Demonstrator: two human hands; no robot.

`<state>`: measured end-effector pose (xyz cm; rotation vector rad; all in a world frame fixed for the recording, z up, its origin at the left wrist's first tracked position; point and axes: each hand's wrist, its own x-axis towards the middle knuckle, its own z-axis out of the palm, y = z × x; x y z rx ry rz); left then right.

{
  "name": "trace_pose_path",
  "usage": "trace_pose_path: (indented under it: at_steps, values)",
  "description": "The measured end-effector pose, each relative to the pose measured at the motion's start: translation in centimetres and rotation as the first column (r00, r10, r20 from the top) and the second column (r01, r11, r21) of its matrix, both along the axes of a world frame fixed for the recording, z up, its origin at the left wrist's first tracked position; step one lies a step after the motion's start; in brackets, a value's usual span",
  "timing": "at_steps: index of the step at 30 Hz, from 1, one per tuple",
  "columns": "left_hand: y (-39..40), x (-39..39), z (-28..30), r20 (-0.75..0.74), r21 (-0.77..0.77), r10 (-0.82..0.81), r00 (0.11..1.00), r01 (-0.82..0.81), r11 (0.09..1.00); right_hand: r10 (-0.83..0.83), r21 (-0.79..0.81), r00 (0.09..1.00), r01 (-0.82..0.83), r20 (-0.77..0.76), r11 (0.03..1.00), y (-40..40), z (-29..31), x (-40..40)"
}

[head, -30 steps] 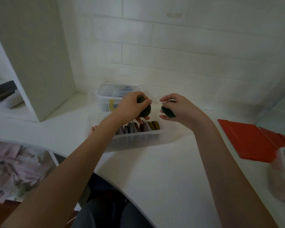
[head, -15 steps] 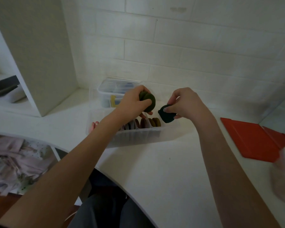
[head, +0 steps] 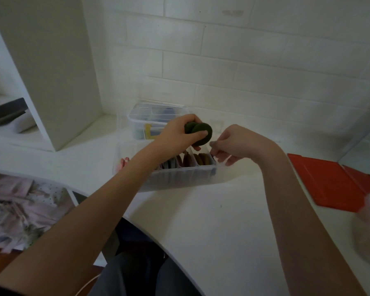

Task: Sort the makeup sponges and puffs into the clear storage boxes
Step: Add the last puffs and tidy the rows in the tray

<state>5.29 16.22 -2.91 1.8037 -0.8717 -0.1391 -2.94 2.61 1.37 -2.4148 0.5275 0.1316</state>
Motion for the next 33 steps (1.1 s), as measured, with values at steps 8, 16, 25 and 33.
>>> trace_pose_path:
  at_steps: [8, 16, 25, 33]
  values:
    - [-2.8, 0.0, 0.4, 0.108, 0.145, -0.155, 0.982, 0.138, 0.98, 0.074, 0.074, 0.997, -0.075, 0.019, 0.994, -1.3, -0.2, -0.3]
    - [-3.1, 0.3, -0.7, 0.082, 0.19, -0.205, 0.975, 0.187, 0.964, -0.127, 0.312, 0.974, 0.063, 0.188, 0.948, -3.5, 0.3, -1.3]
    - [-3.0, 0.0, -0.9, 0.091, 0.175, -0.197, 0.976, 0.179, 0.968, -0.155, 0.121, 0.925, 0.12, 0.346, 0.985, -3.6, 0.4, -1.1]
    - [-3.3, 0.0, -1.2, 0.251, 0.136, -0.061, 0.966, 0.027, 0.99, 0.042, -0.4, 0.954, 0.084, 0.296, 0.913, -0.4, -0.4, 0.1]
